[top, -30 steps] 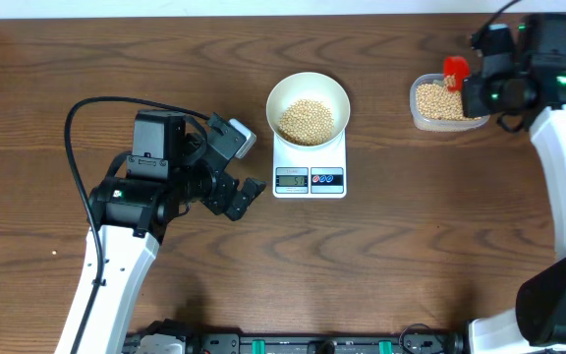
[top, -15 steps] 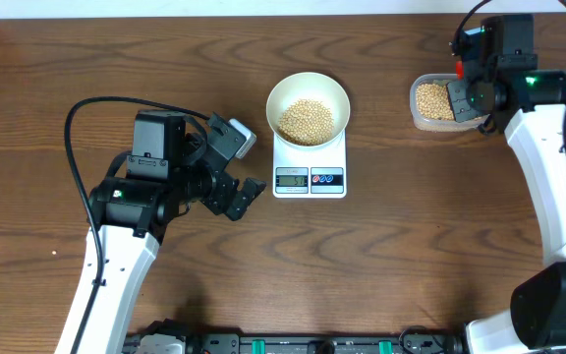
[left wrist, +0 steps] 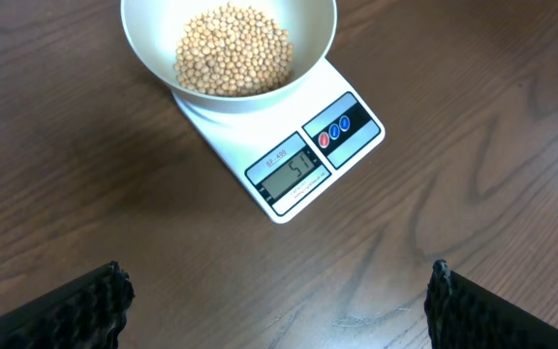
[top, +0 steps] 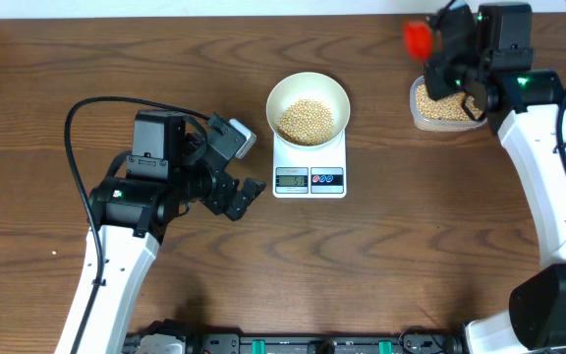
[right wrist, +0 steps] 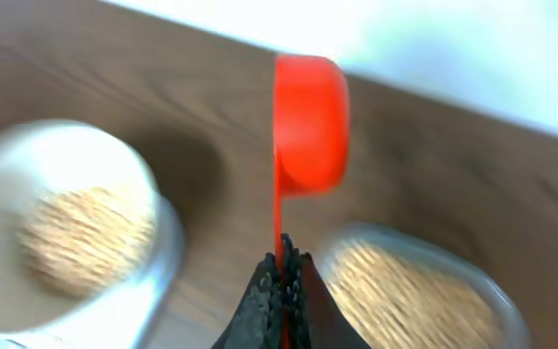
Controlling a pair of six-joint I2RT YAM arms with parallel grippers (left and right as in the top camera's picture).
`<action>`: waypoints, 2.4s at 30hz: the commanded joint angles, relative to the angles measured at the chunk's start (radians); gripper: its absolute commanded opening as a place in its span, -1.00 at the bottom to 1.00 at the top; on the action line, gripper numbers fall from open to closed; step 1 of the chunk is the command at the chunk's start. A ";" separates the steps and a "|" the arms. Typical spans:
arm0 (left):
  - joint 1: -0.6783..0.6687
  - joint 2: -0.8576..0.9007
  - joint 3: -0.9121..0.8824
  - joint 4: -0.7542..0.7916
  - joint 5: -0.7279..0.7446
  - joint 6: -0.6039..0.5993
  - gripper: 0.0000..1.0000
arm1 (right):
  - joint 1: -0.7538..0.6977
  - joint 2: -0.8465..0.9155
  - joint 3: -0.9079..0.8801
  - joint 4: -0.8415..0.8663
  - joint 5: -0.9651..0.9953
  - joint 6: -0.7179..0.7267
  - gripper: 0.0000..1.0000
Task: Scoop item into bowl and weigh 50g on scale
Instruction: 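Carry the red scoop with the right gripper over the white bowl, then tilt the red scoop into the bowl to top up soybeans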
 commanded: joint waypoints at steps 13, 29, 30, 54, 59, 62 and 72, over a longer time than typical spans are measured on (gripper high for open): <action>-0.002 0.005 0.024 0.000 -0.005 0.018 0.97 | 0.154 -0.023 0.003 -0.016 -0.287 -0.031 -0.98; -0.002 0.005 0.024 0.000 -0.005 0.018 0.97 | 0.244 0.079 0.003 -0.101 -0.180 -0.126 -0.98; -0.002 0.005 0.024 0.000 -0.005 0.018 0.97 | 0.248 0.093 0.003 -0.101 -0.179 -0.135 -0.98; -0.002 0.005 0.024 0.000 -0.005 0.018 0.97 | 0.313 0.237 0.003 -0.037 -0.029 -0.146 -0.98; -0.002 0.005 0.024 0.000 -0.005 0.018 0.97 | 0.319 0.240 0.003 -0.027 -0.029 -0.146 -0.98; -0.002 0.005 0.024 0.000 -0.005 0.018 0.97 | 0.320 0.247 0.003 -0.026 -0.027 -0.146 -0.98; -0.002 0.005 0.024 0.000 -0.005 0.018 0.97 | 0.328 0.265 0.003 -0.027 0.020 -0.152 -0.98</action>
